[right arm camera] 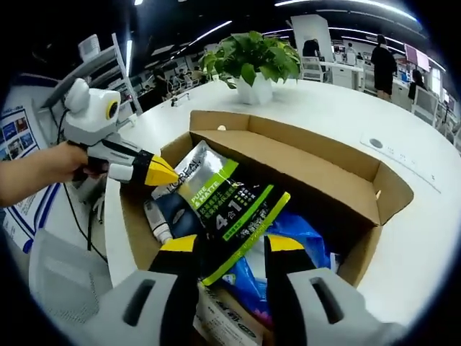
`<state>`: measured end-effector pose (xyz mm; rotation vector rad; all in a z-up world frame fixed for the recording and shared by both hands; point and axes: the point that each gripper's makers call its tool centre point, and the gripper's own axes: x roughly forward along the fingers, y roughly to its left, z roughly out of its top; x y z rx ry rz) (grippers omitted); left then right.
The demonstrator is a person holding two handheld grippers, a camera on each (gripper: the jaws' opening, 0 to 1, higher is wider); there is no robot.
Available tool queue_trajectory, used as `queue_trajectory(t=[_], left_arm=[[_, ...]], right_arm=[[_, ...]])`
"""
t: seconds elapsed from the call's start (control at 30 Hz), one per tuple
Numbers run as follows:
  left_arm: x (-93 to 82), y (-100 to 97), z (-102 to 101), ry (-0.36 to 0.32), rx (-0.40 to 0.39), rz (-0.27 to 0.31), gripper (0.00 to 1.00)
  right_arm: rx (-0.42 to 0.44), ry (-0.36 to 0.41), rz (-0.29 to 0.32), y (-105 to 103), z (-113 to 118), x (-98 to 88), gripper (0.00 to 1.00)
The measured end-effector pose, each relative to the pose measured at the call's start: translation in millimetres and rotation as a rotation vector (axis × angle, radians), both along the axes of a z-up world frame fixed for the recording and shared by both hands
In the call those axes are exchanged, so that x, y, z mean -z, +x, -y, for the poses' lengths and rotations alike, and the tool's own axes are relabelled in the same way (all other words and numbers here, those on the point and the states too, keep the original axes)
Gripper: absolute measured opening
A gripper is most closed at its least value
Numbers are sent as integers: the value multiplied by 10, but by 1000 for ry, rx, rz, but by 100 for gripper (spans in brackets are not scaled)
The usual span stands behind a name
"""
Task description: Operate the shoe box by opening the lid, removing the specified soft item, and placing it in the target area until the item is outside and the box remains undamaged.
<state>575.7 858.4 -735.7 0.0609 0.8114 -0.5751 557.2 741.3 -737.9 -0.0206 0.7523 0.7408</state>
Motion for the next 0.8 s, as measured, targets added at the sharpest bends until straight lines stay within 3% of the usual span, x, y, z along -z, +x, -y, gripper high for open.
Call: queue_trajectory(t=[0.4, 0.57, 0.7, 0.8], left_arm=[[58, 36, -14, -4, 3, -7, 0], [20, 46, -10, -16, -1, 4, 0], [-59, 50, 9, -16, 4, 28, 0], [-131, 76, -1, -25, -3, 46, 0]], right_arm=[[19, 7, -25, 18, -50, 51, 27], [41, 29, 7, 40, -61, -55, 13], [65, -10, 54, 90, -4, -69, 1], [111, 48, 29, 105, 29, -139, 0]])
